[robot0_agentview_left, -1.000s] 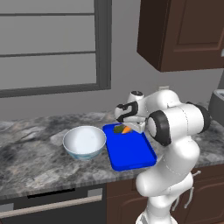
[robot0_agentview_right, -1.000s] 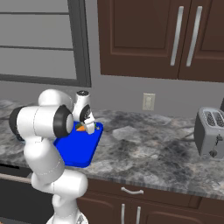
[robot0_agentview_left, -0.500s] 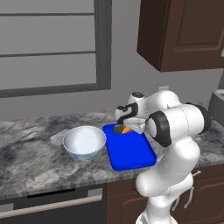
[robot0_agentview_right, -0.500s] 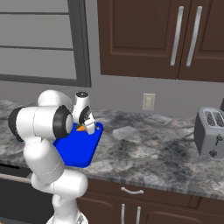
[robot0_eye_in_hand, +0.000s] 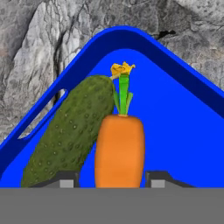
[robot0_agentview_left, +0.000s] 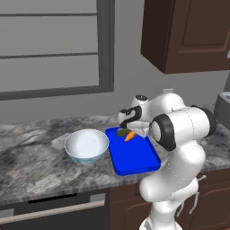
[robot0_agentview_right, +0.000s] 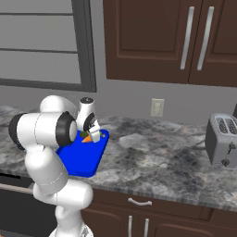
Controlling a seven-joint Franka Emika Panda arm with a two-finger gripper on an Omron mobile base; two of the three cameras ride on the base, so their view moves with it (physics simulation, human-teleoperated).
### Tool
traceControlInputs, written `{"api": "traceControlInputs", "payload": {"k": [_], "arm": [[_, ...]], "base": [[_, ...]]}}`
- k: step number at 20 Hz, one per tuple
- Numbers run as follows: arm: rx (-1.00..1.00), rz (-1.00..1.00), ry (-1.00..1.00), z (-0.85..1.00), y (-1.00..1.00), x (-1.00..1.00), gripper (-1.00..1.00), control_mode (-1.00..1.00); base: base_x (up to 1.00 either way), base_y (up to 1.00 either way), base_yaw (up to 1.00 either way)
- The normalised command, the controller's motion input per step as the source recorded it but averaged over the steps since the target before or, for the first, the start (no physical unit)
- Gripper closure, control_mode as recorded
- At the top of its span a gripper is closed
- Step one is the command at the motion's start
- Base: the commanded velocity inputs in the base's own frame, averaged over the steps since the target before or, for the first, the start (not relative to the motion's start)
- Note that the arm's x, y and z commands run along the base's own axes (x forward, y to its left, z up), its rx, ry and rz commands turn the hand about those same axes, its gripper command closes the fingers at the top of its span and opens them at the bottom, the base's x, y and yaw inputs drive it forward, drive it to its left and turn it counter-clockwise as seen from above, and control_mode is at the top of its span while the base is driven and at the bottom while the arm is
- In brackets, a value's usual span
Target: Place the two vegetables and bowl onto the tray for setting up a vegetable dip station.
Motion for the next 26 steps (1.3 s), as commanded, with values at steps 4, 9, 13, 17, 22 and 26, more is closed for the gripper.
{"api": "traceControlInputs", "payload": {"k": [4, 9, 13, 17, 22, 26], "arm": [[0.00, 0.00, 0.00, 0.00, 0.00, 0.00, -1.00, -1.00], [0.00, 0.00, 0.00, 0.18, 0.00, 0.00, -1.00, -1.00], [0.00, 0.00, 0.00, 0.40, 0.00, -0.06, -1.00, -1.00], [0.00, 0.03, 0.01, 0.42, 0.04, -0.15, -1.00, -1.00], [0.00, 0.06, 0.00, 0.36, 0.22, -0.23, -1.00, -1.00], [0.00, 0.07, 0.00, 0.29, 0.26, -0.41, -1.00, -1.00]], "base": [[0.00, 0.00, 0.00], [0.00, 0.00, 0.00], [0.00, 0.00, 0.00], [0.00, 0.00, 0.00], [0.00, 0.00, 0.00], [0.00, 0.00, 0.00]]}}
